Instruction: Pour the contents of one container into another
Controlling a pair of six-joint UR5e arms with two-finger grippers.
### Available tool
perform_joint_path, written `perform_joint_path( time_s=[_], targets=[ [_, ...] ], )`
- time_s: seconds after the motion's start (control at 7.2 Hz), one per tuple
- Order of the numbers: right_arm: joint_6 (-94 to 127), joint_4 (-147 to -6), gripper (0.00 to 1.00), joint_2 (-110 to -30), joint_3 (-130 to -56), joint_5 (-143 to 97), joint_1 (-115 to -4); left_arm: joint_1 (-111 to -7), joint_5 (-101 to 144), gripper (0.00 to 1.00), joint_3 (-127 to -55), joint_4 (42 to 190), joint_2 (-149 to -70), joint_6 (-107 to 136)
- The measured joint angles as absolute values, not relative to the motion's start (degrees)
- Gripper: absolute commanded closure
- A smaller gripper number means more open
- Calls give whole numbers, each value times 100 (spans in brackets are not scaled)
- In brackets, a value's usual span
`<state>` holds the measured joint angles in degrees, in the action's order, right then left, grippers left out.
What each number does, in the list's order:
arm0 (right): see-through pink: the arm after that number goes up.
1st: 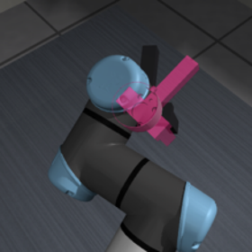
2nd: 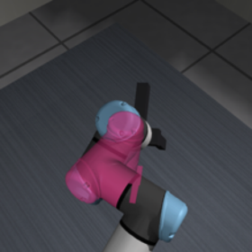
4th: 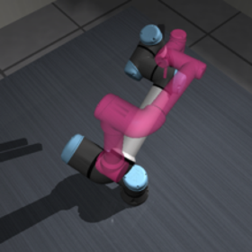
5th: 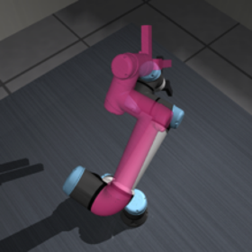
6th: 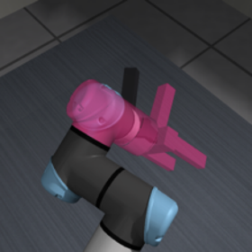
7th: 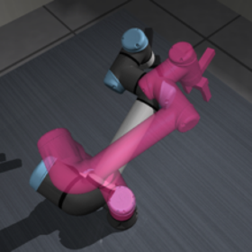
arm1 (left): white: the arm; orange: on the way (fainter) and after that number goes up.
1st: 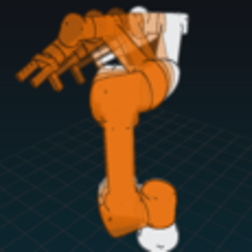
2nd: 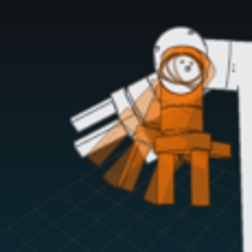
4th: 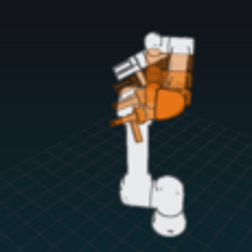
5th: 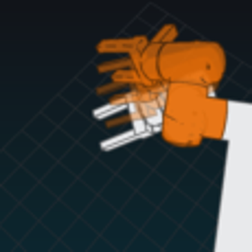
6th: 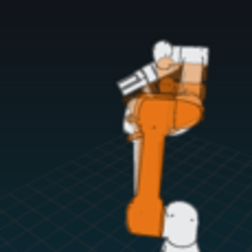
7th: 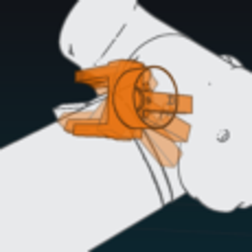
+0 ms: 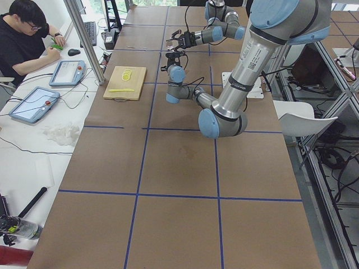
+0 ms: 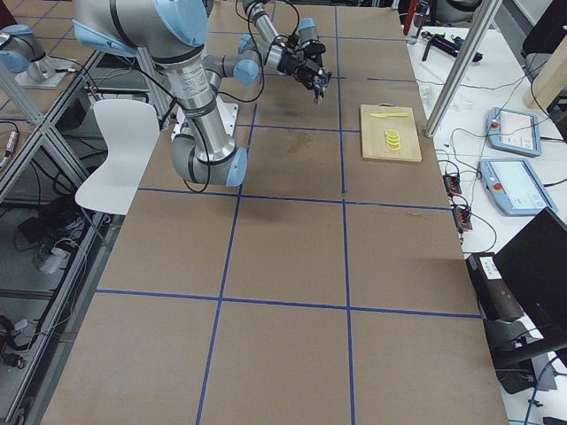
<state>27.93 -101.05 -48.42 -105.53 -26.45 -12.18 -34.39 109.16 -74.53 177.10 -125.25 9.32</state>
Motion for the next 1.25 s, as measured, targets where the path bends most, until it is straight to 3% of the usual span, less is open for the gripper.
perform_joint_path(
  time_s=[1.25],
  targets=[
    [1783,-10270,100,-4809,-10500,-2423,-1213,-3428,10916,100,-7478,17710,-12524,932]
  ],
)
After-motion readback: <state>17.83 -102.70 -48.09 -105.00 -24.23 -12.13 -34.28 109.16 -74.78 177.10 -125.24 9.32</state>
